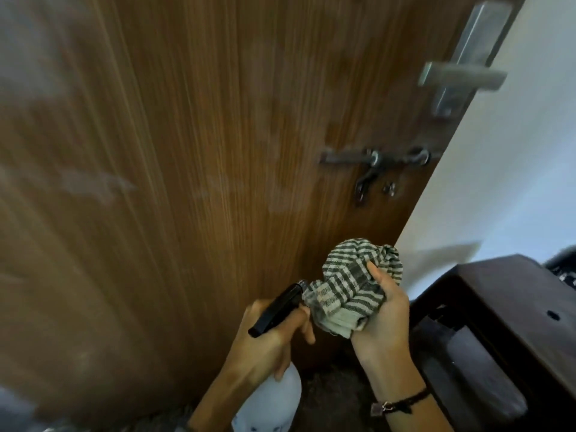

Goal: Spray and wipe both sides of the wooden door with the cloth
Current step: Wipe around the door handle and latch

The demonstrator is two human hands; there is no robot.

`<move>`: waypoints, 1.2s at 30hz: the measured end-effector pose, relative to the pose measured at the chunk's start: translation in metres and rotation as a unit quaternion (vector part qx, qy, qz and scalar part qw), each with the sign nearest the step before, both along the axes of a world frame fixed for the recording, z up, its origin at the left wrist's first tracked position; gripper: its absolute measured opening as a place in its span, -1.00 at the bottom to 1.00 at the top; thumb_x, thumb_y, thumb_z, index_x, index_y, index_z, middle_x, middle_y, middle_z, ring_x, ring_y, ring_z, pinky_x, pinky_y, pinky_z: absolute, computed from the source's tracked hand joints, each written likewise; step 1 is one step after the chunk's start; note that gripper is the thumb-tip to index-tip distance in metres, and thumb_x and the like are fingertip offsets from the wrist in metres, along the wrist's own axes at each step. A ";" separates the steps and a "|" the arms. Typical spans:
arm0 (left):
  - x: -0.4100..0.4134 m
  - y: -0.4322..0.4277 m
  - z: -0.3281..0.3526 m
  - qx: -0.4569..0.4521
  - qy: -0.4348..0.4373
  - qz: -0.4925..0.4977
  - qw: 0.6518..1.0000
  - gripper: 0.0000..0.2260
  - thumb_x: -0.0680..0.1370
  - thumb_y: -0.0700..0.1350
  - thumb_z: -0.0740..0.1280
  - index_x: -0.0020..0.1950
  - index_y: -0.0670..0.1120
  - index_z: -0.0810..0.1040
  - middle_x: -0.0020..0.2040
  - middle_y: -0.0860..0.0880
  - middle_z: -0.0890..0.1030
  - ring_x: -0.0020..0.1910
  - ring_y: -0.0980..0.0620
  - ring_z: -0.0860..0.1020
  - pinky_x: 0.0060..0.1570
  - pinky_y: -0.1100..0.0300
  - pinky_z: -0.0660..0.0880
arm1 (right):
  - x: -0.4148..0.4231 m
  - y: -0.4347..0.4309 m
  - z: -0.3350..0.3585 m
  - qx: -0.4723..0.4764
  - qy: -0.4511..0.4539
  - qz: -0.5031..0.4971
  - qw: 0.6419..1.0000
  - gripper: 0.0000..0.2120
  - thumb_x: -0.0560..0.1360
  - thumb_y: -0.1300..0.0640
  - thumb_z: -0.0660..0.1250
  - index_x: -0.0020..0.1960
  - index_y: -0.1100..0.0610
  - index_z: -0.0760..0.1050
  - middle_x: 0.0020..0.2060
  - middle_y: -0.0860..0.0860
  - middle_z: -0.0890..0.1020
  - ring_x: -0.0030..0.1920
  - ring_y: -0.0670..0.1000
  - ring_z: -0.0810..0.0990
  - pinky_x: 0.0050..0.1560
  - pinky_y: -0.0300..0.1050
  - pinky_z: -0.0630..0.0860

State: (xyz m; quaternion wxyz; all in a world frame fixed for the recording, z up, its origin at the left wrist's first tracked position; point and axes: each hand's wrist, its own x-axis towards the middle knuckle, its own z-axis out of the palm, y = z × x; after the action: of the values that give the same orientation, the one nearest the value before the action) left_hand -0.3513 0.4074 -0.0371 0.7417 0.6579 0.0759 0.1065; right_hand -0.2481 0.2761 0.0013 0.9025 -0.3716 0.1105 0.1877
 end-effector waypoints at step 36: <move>0.014 -0.030 0.260 0.036 0.164 0.202 0.965 -0.63 0.66 -0.14 0.34 -0.29 -0.33 0.53 -0.38 -0.27 0.55 -0.68 0.04 0.37 -0.53 0.18 0.41 | 0.064 0.014 0.162 -0.678 -0.598 0.118 0.412 -0.54 0.23 0.29 0.64 0.11 0.20 0.66 0.09 0.14 0.64 0.05 0.23 0.64 -0.32 0.05 0.67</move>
State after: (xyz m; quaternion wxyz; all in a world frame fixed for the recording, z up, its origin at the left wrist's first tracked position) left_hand -0.3375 0.3774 0.2234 0.6584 0.6633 0.3237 0.1475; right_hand -0.1836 0.2902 0.1634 0.1637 -0.8897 -0.4109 -0.1132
